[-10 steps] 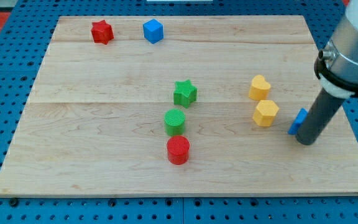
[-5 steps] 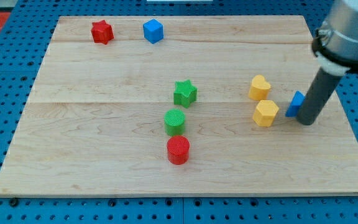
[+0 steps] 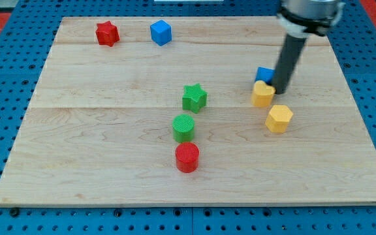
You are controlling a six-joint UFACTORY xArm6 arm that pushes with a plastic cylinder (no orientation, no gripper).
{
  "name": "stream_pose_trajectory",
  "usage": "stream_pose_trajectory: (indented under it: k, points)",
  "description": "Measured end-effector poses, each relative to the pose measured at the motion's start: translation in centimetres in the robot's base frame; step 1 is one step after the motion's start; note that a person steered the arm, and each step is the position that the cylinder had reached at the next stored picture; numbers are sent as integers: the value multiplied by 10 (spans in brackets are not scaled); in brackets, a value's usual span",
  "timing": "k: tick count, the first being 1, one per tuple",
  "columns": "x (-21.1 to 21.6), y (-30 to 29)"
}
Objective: Move the blue triangle diagonal to the yellow heart
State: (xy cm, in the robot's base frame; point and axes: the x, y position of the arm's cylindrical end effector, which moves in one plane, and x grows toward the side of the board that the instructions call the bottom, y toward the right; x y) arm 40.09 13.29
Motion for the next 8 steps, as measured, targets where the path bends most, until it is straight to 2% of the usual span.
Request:
stream_pose_trajectory:
  k: [1, 2, 4, 5, 6, 8]
  points:
    - [-41, -50]
    - [-66, -59]
    - [-98, -15]
    - [-129, -29]
    - [-136, -6]
    - [-181, 18]
